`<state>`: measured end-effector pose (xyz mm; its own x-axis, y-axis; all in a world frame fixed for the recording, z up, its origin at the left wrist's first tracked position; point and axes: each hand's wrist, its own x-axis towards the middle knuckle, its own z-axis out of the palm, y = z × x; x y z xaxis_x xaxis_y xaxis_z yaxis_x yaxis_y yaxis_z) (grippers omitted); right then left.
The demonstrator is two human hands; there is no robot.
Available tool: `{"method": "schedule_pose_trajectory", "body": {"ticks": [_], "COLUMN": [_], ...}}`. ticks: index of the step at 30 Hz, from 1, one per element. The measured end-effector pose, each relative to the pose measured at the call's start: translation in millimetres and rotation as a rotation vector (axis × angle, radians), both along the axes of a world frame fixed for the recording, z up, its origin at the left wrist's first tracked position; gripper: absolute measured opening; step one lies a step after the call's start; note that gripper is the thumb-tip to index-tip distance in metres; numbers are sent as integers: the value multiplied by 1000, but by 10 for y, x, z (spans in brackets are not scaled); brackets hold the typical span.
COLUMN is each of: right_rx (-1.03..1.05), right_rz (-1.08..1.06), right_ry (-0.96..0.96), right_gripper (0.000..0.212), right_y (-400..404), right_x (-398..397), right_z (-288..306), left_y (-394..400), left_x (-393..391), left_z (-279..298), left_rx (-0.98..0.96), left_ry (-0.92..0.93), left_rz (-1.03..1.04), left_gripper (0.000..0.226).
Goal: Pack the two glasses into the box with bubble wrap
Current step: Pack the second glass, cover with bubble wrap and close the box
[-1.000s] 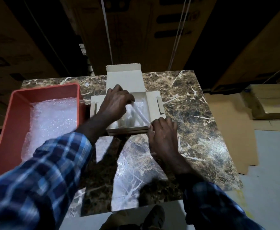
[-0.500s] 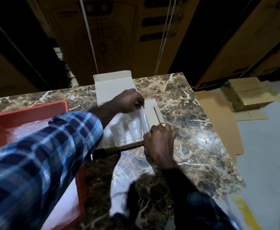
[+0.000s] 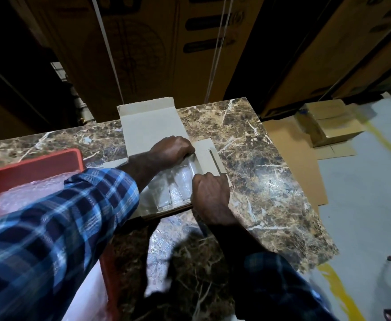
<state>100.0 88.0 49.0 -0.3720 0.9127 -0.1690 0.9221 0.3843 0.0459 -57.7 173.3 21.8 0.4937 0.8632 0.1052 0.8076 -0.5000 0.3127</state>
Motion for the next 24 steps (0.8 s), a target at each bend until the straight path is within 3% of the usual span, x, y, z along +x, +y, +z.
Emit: {"method": "schedule_pose_trajectory", "body": {"ticks": [8, 13, 16, 24], "right_rx": [-63, -87, -95, -71], "right_rz": [63, 83, 107, 111], "right_ry": [-81, -71, -84, -2], "right_gripper": [27, 27, 27, 25], "right_y": [56, 65, 76, 71], "right_x": [-73, -57, -51, -4], "right_z": [10, -7, -5, -31], "left_y": [-60, -31, -71, -59], "left_x": [-141, -180, -111, -58], "left_z": [-3, -49, 87, 158], "left_rx": [-43, -58, -28, -53], "left_ry": [57, 85, 193, 341], "left_rz": [-54, -124, -98, -17], "left_gripper": [43, 29, 19, 26]}}
